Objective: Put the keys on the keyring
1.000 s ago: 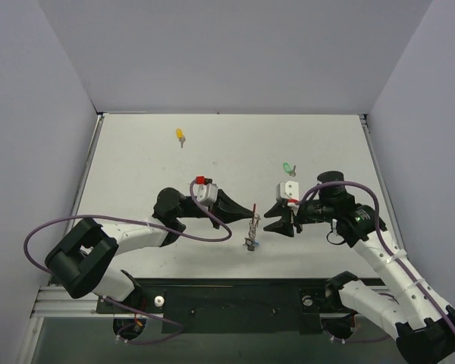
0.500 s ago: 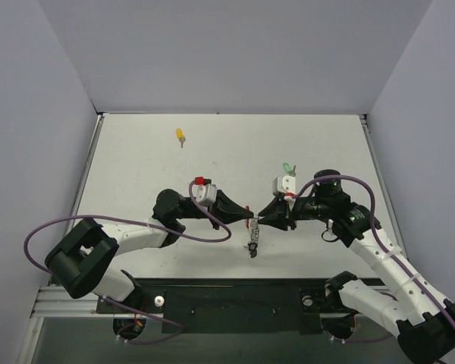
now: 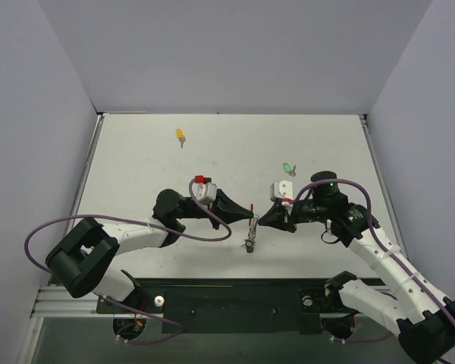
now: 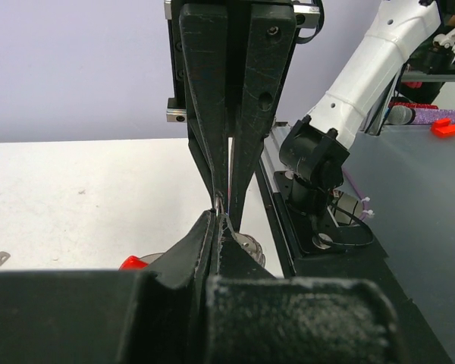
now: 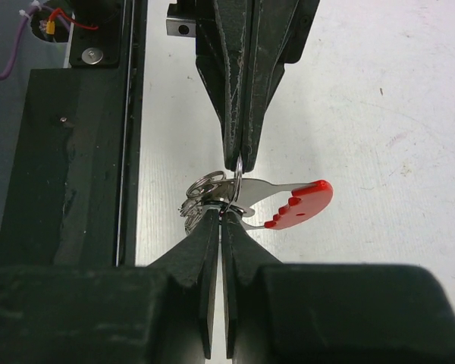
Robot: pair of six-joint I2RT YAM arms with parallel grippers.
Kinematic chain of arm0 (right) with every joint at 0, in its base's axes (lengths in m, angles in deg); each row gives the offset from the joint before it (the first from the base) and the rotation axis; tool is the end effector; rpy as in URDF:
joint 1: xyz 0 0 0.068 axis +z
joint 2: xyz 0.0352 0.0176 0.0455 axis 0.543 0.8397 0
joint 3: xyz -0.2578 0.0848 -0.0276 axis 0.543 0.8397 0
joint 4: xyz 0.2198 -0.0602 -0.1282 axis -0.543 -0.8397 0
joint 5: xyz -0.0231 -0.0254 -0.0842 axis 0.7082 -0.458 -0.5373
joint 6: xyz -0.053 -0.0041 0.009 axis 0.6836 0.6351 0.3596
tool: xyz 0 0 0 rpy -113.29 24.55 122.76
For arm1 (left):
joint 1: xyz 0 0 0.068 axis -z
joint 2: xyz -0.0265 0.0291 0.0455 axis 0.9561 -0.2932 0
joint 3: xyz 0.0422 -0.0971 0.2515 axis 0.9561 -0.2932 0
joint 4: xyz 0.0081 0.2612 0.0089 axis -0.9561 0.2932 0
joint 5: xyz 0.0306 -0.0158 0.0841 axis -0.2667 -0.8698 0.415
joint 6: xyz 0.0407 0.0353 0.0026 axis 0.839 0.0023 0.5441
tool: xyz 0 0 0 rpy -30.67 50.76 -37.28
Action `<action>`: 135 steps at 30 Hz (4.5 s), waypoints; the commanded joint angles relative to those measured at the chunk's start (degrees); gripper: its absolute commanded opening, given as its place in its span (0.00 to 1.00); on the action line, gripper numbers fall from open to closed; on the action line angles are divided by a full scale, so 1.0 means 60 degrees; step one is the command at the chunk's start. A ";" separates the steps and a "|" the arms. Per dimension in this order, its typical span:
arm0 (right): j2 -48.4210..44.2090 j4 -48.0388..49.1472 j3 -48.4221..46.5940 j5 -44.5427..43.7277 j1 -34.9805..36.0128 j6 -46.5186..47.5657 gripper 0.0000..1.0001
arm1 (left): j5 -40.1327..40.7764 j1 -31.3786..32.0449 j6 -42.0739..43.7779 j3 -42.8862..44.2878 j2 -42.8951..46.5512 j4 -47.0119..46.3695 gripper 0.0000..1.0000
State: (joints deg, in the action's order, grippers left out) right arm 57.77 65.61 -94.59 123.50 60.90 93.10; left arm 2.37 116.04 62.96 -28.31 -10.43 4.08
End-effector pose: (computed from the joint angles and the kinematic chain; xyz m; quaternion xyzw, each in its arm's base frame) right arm 0.1573 0.1181 0.3167 -0.5985 0.4805 0.3866 0.5114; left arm 0.1839 -0.2099 0.2618 0.4505 0.4190 -0.5962 0.5158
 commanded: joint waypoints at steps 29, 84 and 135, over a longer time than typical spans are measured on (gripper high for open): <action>-0.0323 0.2523 0.0598 0.0450 -0.0069 -0.1980 0.27 | 0.0133 -0.0019 -0.1279 0.0008 -0.0441 -0.2355 0.00; 0.0014 -0.1221 -0.0308 -0.1118 0.0180 0.0841 0.00 | -0.0014 -0.0048 -0.0036 0.0155 0.0640 0.1304 0.36; -0.0146 -0.2968 -0.0894 -0.2729 0.0063 0.2674 0.00 | 0.3882 0.2501 0.4170 0.2118 -0.0104 0.5760 0.32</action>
State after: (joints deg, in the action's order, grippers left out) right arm 57.86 45.96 -100.43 106.10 61.71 109.76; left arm 25.30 130.80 89.12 -17.82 -11.24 42.68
